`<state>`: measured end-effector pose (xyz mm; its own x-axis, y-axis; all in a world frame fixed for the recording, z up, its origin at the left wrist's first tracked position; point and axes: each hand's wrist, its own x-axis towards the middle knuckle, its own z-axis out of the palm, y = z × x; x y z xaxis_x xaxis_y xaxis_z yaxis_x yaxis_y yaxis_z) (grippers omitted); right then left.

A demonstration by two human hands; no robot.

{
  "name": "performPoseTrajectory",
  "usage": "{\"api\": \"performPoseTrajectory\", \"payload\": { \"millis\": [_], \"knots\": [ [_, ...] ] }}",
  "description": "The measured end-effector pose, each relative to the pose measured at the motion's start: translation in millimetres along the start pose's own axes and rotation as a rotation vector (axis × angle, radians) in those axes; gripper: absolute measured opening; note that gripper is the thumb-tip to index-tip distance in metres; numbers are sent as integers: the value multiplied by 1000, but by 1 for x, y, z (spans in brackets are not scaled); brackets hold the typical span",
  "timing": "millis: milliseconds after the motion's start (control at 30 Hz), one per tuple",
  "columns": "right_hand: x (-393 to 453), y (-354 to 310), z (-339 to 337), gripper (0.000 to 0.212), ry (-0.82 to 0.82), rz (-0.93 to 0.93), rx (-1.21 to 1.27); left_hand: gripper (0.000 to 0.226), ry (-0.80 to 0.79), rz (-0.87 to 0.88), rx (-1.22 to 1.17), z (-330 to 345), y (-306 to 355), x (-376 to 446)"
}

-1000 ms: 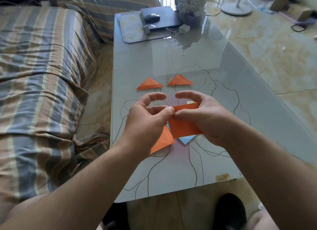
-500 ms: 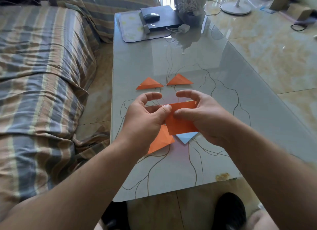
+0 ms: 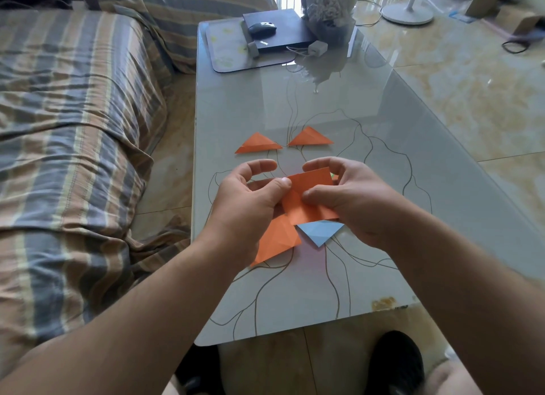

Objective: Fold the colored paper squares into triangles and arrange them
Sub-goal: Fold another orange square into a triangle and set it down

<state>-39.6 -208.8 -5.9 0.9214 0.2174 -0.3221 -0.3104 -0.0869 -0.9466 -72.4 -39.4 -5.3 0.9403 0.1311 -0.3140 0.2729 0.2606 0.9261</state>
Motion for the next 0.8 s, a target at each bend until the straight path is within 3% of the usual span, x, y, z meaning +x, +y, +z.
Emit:
{"api": "performPoseTrajectory", "payload": {
  "millis": [333, 533, 800],
  "knots": [
    [-1, 0, 1, 42, 0, 6, 4, 36, -89, -21, 141, 1, 0, -3],
    [-2, -3, 0, 42, -19, 10, 4, 44, -52, -8, 101, -3, 3, 2],
    [-1, -5, -6, 47, -47, 13, -19, 38, -91, -42, 46, -6, 8, 5]
  ]
}}
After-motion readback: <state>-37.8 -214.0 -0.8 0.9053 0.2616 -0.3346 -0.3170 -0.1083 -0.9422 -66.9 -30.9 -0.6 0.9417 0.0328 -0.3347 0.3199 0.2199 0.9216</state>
